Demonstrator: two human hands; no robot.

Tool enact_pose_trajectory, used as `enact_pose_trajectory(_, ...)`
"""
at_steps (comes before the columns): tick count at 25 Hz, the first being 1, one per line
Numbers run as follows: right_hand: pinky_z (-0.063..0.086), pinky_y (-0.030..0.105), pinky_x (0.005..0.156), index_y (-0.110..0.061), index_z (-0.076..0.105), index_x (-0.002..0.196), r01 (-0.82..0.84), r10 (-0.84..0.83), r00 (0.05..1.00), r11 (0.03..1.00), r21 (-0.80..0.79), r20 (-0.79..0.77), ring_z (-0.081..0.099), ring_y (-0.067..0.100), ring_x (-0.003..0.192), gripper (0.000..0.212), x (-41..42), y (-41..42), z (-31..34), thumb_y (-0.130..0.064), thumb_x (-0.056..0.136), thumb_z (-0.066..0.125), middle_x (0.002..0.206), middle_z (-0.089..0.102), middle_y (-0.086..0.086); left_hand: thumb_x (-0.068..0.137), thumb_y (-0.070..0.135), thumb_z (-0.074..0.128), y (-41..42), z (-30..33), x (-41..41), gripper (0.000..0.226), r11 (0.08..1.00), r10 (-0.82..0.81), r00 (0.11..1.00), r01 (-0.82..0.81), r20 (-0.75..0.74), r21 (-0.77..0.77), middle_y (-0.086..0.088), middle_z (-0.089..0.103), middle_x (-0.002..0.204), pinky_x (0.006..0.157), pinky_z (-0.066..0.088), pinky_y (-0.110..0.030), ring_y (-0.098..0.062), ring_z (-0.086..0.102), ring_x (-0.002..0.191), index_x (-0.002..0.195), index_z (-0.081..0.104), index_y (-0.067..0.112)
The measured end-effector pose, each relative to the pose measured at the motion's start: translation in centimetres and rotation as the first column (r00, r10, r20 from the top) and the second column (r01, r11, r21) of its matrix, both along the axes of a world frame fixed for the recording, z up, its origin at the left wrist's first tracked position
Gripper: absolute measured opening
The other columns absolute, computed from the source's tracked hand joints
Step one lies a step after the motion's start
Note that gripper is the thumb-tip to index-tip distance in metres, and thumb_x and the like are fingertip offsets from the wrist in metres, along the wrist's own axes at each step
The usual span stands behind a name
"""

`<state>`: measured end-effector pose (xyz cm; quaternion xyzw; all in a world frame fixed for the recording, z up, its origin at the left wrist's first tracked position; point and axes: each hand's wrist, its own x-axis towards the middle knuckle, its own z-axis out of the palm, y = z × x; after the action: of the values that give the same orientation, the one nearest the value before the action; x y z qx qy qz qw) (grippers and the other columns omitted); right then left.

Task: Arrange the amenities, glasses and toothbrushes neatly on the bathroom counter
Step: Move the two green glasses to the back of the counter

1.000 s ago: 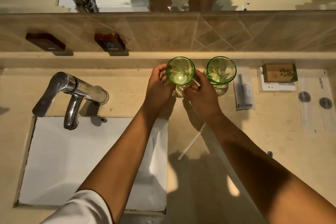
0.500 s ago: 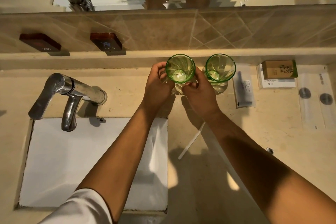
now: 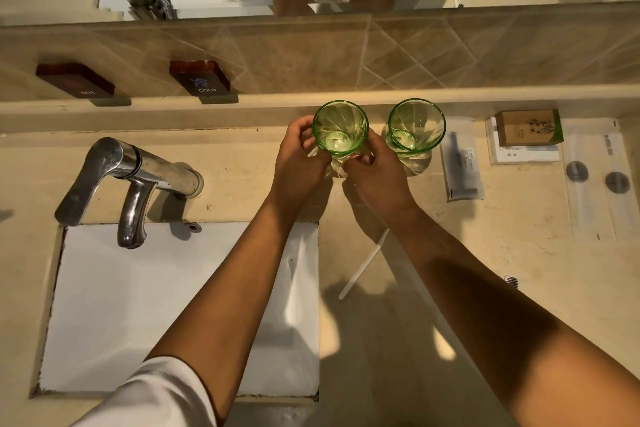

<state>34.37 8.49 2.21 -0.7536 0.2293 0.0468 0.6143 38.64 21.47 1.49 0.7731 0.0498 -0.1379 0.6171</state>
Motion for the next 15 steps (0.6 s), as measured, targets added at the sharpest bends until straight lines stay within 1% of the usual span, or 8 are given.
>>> enact_pose_trajectory(3,0.044,0.002,0.063,-0.028,0.062,0.125,0.011,-0.011,1.000,1.000,0.002,0.019,0.062,-0.014,0.076,0.045,0.0,0.0,-0.1,-0.007,0.085,0.064,0.093,0.069,-0.017,0.089,-0.003,0.071,-0.1,0.0,-0.1,0.054,1.000,0.001,1.000,-0.001,0.005,0.010,-0.012,0.066,0.133,0.106,0.054,-0.039,-0.021,0.065,0.123,0.138,0.050,0.002)
enact_pose_trajectory(8,0.047,0.008,0.067,-0.027,0.063,0.123,-0.012,0.012,1.000,1.000,-0.010,0.005,0.064,-0.008,0.079,0.043,0.1,0.1,-0.3,-0.007,0.085,0.064,0.093,0.069,-0.019,0.088,-0.004,0.072,0.0,-0.1,-0.2,0.058,1.000,-0.004,1.000,0.004,-0.005,0.016,-0.011,0.065,0.134,0.107,0.053,-0.038,-0.020,0.064,0.125,0.140,0.048,0.002)
enact_pose_trajectory(11,0.050,0.016,0.072,-0.030,0.061,0.125,-0.027,0.027,1.000,1.000,0.002,-0.007,0.066,-0.005,0.081,0.043,0.0,-0.1,-0.4,-0.012,0.085,0.063,0.094,0.070,-0.017,0.087,-0.003,0.074,0.1,-0.4,-0.5,0.062,0.998,-0.013,1.000,0.013,-0.005,0.057,-0.010,0.062,0.138,0.106,0.053,-0.033,-0.019,0.061,0.128,0.142,0.046,0.003)
enact_pose_trajectory(13,0.050,0.019,0.069,-0.028,0.059,0.125,-0.054,0.055,0.998,0.998,0.017,-0.039,0.064,-0.005,0.074,0.040,-0.4,-0.4,-0.4,-0.016,0.087,0.064,0.086,0.068,-0.017,0.087,-0.002,0.074,0.3,-0.8,-1.0,0.064,0.996,-0.012,1.000,0.013,-0.009,0.090,-0.009,0.060,0.140,0.105,0.053,-0.033,-0.021,0.060,0.129,0.144,0.045,0.003)
enact_pose_trajectory(14,0.049,0.018,0.066,-0.025,0.058,0.123,-0.067,0.067,0.997,0.998,0.014,-0.047,0.062,-0.006,0.069,0.037,-0.8,-0.6,-0.3,-0.016,0.088,0.065,0.078,0.065,-0.019,0.086,-0.003,0.073,0.5,-0.9,-1.3,0.065,0.994,-0.011,1.000,0.013,-0.017,0.111,-0.011,0.059,0.141,0.106,0.052,-0.035,-0.023,0.059,0.130,0.144,0.045,0.003)
enact_pose_trajectory(15,0.050,0.021,0.067,-0.023,0.058,0.122,-0.066,0.068,0.996,0.998,0.022,-0.055,0.060,-0.005,0.069,0.035,-1.4,-0.9,-0.2,-0.015,0.088,0.065,0.075,0.063,-0.020,0.086,-0.005,0.072,0.6,-1.1,-1.9,0.066,0.991,-0.007,0.999,0.012,-0.035,0.132,-0.014,0.058,0.141,0.106,0.052,-0.037,-0.026,0.058,0.130,0.145,0.044,0.003)
